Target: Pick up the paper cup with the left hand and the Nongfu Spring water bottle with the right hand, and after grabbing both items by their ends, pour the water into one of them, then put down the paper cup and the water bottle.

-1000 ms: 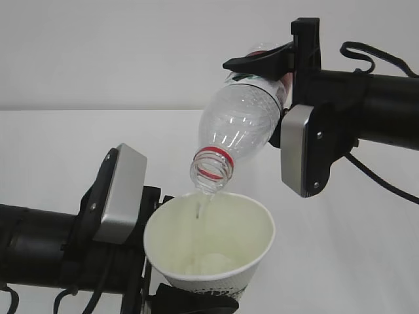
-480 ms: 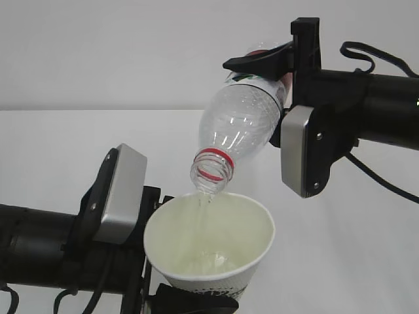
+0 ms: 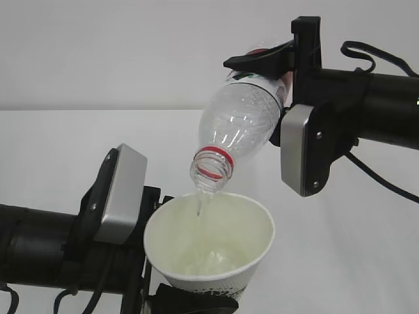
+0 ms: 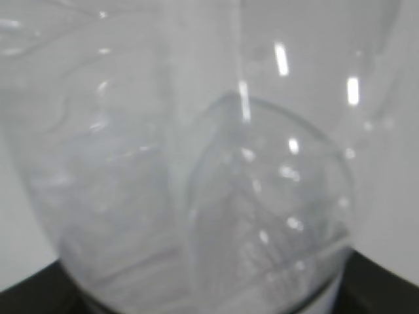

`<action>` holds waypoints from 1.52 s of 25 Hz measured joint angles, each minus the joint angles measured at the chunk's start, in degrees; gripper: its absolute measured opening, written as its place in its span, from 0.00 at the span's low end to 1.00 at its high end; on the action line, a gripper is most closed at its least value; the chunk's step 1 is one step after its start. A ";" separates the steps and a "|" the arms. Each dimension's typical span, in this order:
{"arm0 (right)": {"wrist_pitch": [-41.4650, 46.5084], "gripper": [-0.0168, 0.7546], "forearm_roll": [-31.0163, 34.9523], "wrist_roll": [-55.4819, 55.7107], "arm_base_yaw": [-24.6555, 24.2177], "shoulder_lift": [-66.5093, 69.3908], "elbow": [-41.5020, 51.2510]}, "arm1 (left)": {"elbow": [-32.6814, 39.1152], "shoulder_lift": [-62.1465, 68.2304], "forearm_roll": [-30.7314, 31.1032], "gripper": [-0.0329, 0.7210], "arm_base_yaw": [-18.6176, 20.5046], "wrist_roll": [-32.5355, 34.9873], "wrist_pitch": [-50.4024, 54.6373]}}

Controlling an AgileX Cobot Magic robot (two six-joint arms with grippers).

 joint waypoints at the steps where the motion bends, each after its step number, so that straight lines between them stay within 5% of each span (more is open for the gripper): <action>1: 0.00 0.64 0.00 0.00 0.00 0.00 0.00 | 0.00 0.00 0.00 0.77 0.00 0.00 0.00; 38: 0.00 0.64 0.13 -0.23 0.00 -0.09 0.00 | 0.00 0.00 0.00 0.77 0.00 0.00 0.31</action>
